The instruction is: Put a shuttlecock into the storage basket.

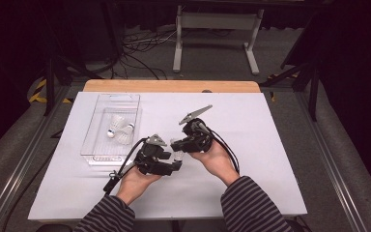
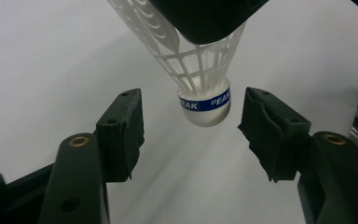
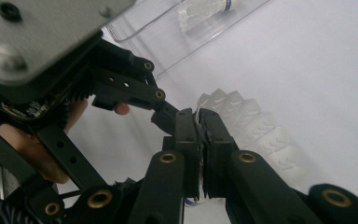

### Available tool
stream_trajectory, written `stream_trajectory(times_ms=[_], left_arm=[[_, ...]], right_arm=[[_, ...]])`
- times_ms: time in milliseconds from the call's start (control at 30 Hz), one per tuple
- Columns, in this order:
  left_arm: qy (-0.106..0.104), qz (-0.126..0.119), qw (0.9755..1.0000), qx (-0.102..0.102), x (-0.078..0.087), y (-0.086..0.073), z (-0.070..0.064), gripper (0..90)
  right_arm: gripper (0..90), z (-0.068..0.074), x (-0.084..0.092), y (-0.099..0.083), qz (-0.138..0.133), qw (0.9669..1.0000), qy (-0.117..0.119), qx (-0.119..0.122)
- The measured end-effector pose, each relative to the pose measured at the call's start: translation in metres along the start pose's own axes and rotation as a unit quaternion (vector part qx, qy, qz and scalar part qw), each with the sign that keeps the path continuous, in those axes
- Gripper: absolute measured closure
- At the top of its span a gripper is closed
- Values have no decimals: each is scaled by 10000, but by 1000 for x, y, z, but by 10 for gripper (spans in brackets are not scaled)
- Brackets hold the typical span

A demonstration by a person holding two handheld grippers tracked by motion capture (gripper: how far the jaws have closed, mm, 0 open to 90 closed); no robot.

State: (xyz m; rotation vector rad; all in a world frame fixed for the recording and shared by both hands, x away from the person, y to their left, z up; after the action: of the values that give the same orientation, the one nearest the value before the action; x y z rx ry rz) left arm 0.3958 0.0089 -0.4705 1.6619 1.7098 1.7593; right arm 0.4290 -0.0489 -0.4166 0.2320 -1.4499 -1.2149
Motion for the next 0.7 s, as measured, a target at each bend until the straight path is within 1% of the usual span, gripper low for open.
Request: stream_trajectory(times_ms=[33,67,133,200,300,367,467,700], left_arm=[[8,14,10000,20,-1,0,0,413],[7,-6,10000,-19,-2,0,0,419],[-10,0,10000,12,-4,0,0,433],[3,14,10000,-12,-5,0,1,452],[-51,4,10000,7,-7,0,0,482],[-44,10,10000,-34,-7,1,1,500],[-67,17,10000,15,-8,0,1,529],[-90,14,10000,-7,-7,0,1,593]], right_arm=[[869,0,0,0,-11,10000,8,-8],[869,0,0,0,-11,10000,9,-16],[869,0,0,0,0,10000,11,-11],[869,1,0,0,-15,10000,33,-16],[869,1,0,0,-28,10000,50,-21],[869,2,-1,0,-31,10000,71,-24],[868,3,-1,0,-32,10000,87,-24],[868,3,-1,1,-63,9999,112,-50]])
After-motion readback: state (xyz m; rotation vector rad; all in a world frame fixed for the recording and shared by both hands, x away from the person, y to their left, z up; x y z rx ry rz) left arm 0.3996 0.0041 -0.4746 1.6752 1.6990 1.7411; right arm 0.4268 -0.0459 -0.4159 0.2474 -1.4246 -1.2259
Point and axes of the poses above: each handheld gripper's, and its own axes: x roughly backward along the jaws, y roughly out of its top, z roughly to its left, the point moved 9 cm from there along -x, roughly forward along the jaws, and after that the axes turned 10 degrees about -z, right-handed, at the moved point
